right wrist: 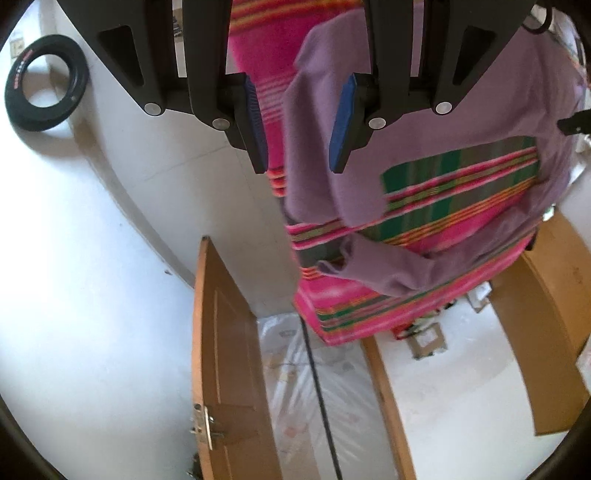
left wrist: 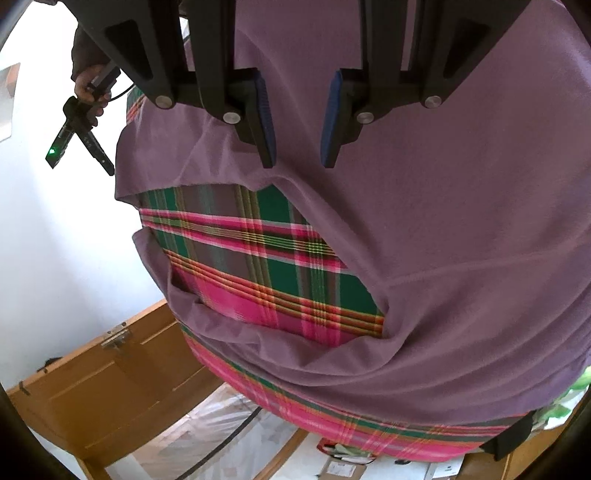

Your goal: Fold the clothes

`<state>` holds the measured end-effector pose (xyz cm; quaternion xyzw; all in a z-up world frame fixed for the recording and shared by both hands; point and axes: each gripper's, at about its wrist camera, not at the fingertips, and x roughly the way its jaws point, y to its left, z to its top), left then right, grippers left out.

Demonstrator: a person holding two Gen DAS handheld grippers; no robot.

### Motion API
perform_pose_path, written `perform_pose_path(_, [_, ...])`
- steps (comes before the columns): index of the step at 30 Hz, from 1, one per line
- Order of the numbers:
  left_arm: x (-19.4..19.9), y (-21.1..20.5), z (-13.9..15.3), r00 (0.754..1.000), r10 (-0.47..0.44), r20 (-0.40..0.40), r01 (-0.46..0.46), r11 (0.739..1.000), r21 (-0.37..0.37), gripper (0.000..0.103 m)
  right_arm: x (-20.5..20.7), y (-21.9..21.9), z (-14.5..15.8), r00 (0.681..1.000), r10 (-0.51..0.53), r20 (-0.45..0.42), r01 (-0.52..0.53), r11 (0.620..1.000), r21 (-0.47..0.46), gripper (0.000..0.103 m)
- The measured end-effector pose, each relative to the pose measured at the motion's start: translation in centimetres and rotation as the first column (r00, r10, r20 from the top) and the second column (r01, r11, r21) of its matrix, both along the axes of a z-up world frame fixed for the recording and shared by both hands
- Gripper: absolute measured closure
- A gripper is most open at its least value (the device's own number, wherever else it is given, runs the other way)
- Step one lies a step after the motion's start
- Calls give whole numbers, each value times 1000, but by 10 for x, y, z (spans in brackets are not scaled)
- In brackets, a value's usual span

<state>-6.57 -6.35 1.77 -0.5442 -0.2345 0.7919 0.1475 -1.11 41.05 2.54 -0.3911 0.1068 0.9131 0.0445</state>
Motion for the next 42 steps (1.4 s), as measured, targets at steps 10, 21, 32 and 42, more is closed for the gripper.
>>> perform_pose_path(10, [-13, 15, -5, 1000, -21, 1, 21, 1000, -10, 78, -29, -8, -25, 995, 73, 63, -72, 997, -19, 68])
perform_pose_path(21, [-19, 43, -10, 997, -78, 7, 79, 996, -31, 78, -33, -13, -30, 994, 95, 56, -97, 995, 22, 96])
perform_pose_path(32, [-17, 46, -7, 997, -71, -2, 71, 997, -32, 78, -5, 19, -8, 998, -60, -29, 63, 993, 104, 97])
perform_pose_path(42, [-17, 28, 5, 999, 12, -34, -12, 1000, -13, 78, 7, 44, -14, 990, -142, -26, 144, 985, 95, 98])
